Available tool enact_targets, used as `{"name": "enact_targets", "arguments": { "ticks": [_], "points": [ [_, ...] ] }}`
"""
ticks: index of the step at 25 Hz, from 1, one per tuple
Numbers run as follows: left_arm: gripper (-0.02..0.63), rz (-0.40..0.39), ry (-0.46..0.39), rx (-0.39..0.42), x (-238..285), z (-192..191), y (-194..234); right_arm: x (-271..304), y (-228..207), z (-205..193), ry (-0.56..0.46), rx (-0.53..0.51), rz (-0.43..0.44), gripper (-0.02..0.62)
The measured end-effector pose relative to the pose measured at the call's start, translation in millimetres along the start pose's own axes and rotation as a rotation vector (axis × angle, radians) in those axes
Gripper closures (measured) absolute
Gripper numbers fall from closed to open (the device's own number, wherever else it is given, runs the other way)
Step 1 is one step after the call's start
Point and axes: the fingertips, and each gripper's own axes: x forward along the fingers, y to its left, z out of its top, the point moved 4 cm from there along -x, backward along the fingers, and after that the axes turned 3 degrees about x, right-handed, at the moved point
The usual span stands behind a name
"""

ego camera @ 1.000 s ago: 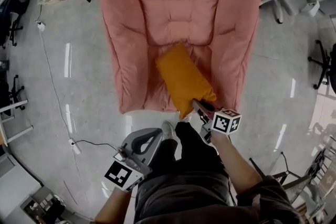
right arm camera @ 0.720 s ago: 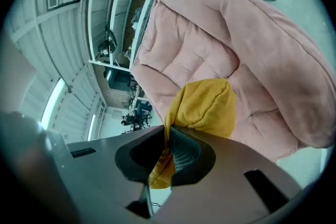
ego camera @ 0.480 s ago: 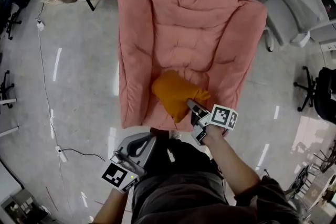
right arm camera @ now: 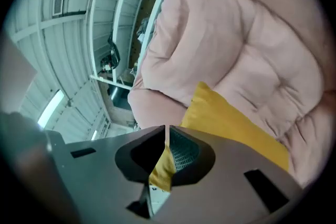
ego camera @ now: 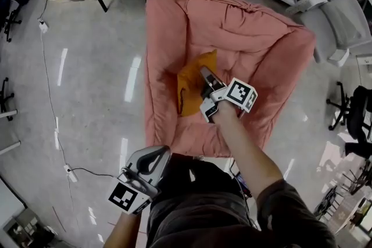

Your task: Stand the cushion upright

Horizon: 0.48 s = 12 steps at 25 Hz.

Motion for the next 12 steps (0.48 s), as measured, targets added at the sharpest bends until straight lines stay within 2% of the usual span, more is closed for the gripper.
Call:
{"name": "enact_targets", "arguments": {
  "ticks": [4,8,9,12],
  "points": [
    [0.595,-0.011,0.011,-0.005,7,8,23,48,11,-3,0.087,-0.107,0.022,0.566],
    [0.595,-0.033,0.005,-0.008,19,16,35,21,24,-1,0.102,-0.250,-0.009,0.566],
    [0.595,-0.039,0.002,-0.006,22,19,36,10,29,-1,0.105,-0.270,0.008,0.566],
    [0.595,-0.062,-0.014,0.008,36,31,37,-22,61,0,0.113,-0.356,0.131,0.568]
  ]
}}
